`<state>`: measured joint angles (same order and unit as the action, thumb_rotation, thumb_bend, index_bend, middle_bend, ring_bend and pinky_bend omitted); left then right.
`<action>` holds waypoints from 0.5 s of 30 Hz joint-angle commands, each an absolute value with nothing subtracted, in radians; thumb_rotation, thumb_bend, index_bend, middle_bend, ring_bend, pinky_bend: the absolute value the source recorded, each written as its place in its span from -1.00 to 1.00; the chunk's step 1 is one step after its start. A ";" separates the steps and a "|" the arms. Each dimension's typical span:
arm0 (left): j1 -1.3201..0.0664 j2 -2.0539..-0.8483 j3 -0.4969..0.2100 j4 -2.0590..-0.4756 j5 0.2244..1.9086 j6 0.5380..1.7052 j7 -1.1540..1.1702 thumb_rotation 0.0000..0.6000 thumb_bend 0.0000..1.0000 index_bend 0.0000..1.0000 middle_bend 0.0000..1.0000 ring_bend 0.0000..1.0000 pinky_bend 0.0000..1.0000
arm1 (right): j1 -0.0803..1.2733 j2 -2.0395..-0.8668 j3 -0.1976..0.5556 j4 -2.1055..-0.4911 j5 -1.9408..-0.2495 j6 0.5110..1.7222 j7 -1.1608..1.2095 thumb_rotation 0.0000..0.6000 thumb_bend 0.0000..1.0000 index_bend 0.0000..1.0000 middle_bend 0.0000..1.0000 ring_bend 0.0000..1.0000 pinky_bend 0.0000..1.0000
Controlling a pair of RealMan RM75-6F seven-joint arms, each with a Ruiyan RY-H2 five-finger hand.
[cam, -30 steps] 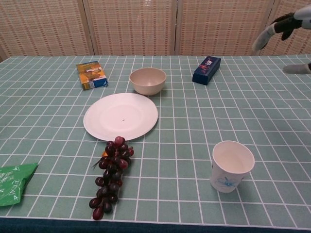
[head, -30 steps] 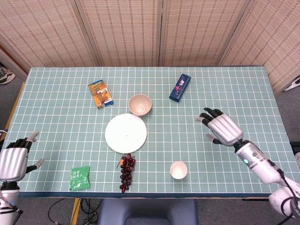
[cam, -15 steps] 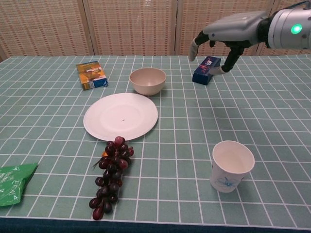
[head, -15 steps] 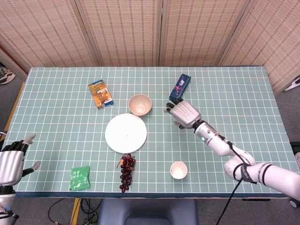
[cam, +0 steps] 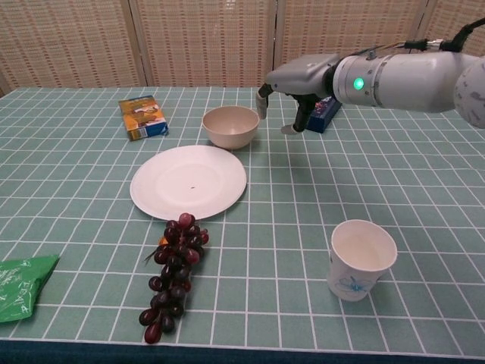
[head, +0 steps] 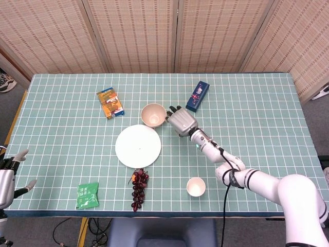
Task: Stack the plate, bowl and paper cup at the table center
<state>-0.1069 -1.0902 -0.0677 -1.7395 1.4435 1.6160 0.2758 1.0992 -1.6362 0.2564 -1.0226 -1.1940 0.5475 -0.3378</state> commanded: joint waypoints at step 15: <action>-0.072 -1.059 -0.071 -1.753 1.451 1.626 0.237 1.00 -1.00 -0.60 -0.30 -0.28 -0.09 | 1.214 -1.855 0.248 -0.716 -1.207 0.527 -0.260 1.00 -0.34 -0.29 -0.53 -0.80 -0.58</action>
<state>-0.0718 -1.0588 -0.0715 -1.7525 1.4508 1.6261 0.2368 1.2073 -1.8446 0.2511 -0.7267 -1.2012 0.5301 -0.2684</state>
